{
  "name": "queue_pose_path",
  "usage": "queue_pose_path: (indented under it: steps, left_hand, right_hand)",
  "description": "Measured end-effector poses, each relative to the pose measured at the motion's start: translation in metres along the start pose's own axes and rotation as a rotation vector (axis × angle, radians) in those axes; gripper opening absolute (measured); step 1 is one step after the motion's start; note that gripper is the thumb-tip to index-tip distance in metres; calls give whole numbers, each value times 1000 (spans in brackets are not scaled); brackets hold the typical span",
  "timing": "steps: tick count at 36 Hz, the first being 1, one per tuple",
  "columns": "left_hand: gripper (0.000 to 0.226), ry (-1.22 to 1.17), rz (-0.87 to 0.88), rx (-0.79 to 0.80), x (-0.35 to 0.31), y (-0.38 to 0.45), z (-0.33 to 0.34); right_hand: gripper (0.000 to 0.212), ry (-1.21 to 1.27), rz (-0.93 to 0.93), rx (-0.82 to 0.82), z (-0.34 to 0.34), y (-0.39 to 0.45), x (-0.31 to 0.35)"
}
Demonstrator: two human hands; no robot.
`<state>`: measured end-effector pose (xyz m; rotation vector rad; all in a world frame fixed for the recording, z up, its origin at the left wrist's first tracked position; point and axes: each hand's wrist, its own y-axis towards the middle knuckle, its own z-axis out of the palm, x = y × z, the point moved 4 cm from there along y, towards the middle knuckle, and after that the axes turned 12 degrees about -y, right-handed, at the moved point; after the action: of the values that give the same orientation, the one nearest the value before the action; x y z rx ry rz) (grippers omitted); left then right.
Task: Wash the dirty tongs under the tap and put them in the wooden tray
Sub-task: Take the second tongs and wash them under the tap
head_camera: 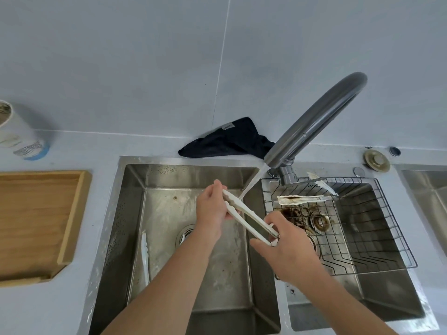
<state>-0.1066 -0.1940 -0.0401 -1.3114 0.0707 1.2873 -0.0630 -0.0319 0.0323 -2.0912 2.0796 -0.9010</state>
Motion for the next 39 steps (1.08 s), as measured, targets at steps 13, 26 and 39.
queue_pose_path:
  steps: [13,26,39]
  left_hand:
    - [43,-149,-35,62,-1,-1,16]
    - [48,36,-51,208,9,-13,1]
    - [25,221,85,37,16,-17,6]
  right_hand:
    - [50,1092,473,575,21,2,-12]
    - [40,752,313,323,16,5,-6]
    - [62,714,293,194,27,0,13]
